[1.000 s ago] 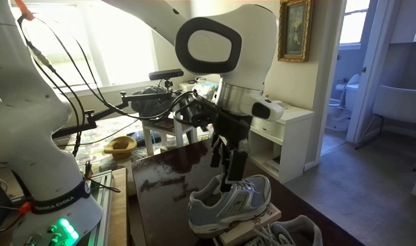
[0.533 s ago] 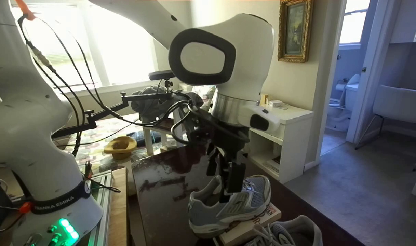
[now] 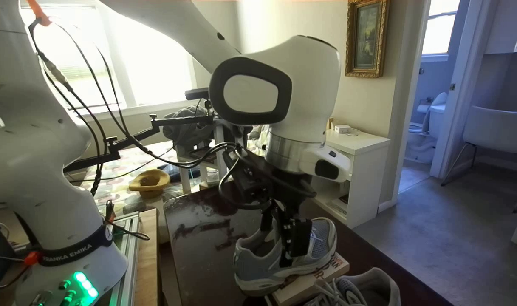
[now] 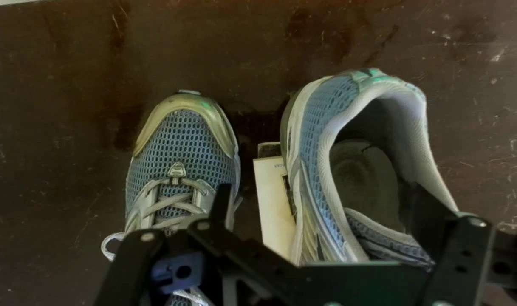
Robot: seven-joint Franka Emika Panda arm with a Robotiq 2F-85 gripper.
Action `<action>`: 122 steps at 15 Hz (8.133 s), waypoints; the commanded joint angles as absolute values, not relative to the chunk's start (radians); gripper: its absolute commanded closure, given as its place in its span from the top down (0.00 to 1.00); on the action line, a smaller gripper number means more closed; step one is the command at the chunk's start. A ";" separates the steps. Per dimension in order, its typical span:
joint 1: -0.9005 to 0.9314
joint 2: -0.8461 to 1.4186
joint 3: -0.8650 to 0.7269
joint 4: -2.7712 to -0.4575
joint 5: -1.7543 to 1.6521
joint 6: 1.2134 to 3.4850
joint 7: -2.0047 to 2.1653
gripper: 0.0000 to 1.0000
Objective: Move the trainers to the left
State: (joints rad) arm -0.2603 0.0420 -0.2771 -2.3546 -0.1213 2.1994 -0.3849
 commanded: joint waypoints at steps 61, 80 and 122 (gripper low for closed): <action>-0.164 0.281 -0.054 -2.120 -0.191 2.271 -0.973 0.02; -0.112 0.343 -0.011 -2.191 -0.306 2.484 -1.217 0.02; -0.307 0.216 -0.222 -2.175 0.004 2.369 -0.451 1.00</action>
